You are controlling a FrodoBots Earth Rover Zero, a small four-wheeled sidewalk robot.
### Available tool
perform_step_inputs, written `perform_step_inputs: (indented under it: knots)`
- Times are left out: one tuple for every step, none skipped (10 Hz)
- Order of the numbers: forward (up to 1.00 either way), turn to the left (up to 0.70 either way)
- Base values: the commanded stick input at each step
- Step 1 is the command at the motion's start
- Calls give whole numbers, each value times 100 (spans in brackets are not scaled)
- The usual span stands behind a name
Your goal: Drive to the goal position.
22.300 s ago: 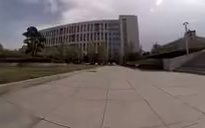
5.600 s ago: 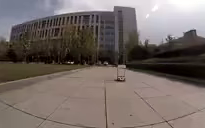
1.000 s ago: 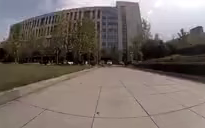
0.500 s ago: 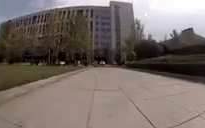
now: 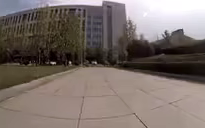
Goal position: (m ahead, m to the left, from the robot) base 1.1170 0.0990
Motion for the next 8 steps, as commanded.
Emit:
perform_step_inputs:
  knots:
    - [100, 0]
    - [100, 0]
    - [100, 0]
    - [100, 0]
    - [100, 0]
    - [100, 0]
    - [100, 0]
    - [100, 0]
